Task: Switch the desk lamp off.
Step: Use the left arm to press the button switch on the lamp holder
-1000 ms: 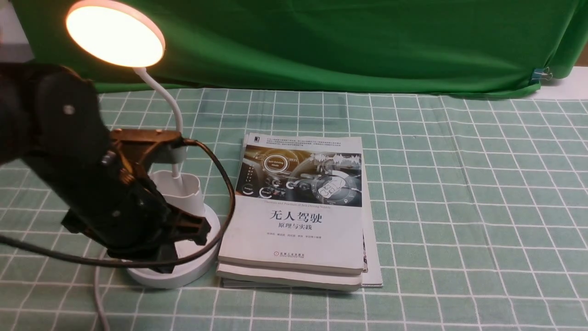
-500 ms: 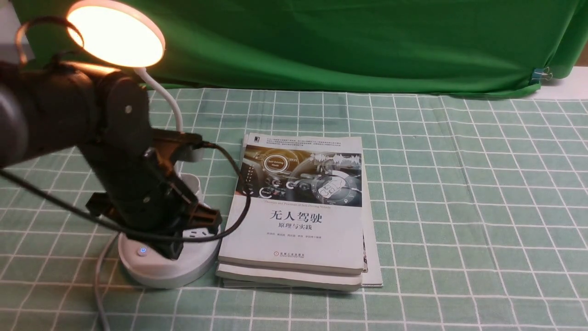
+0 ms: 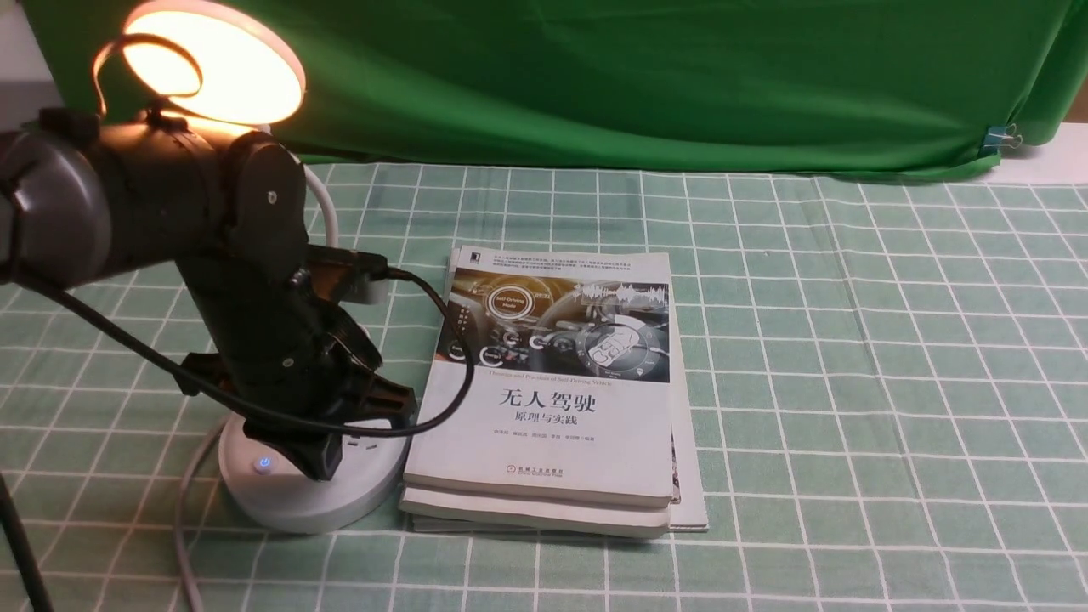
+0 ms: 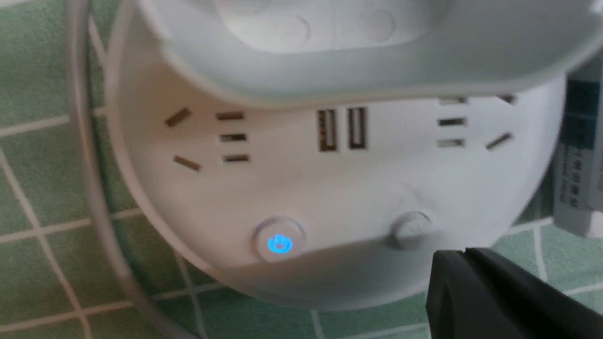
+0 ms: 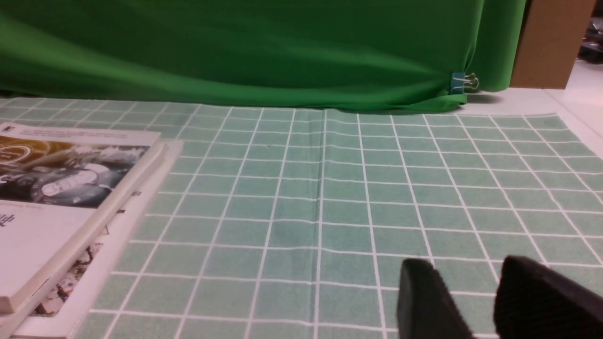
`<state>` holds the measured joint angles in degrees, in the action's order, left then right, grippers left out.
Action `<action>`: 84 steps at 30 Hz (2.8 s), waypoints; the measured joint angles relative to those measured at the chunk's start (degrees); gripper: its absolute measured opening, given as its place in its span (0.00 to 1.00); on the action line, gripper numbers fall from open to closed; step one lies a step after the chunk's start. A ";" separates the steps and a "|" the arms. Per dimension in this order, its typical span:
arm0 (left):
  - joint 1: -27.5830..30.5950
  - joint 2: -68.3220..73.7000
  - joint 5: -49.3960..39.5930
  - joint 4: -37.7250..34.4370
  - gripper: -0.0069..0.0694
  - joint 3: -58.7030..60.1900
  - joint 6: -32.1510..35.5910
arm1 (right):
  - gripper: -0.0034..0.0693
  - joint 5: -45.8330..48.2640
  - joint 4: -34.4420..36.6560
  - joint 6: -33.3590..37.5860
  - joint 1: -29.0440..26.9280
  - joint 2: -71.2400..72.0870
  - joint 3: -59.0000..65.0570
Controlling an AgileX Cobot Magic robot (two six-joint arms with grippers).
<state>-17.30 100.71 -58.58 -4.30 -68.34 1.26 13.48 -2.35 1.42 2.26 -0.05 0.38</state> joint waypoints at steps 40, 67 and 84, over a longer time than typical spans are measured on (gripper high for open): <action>1.64 0.59 0.84 -3.39 0.09 -0.29 3.29 | 0.38 0.00 0.00 0.00 0.00 0.00 0.00; 1.64 3.44 1.72 -1.08 0.09 -0.34 3.06 | 0.38 0.00 0.00 0.00 0.00 0.00 0.00; 1.64 2.90 1.96 -1.14 0.09 -0.28 3.11 | 0.38 0.00 0.00 0.00 0.00 0.00 0.00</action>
<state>-15.66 103.61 -56.61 -5.44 -68.62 4.38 13.48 -2.35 1.42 2.26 -0.05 0.38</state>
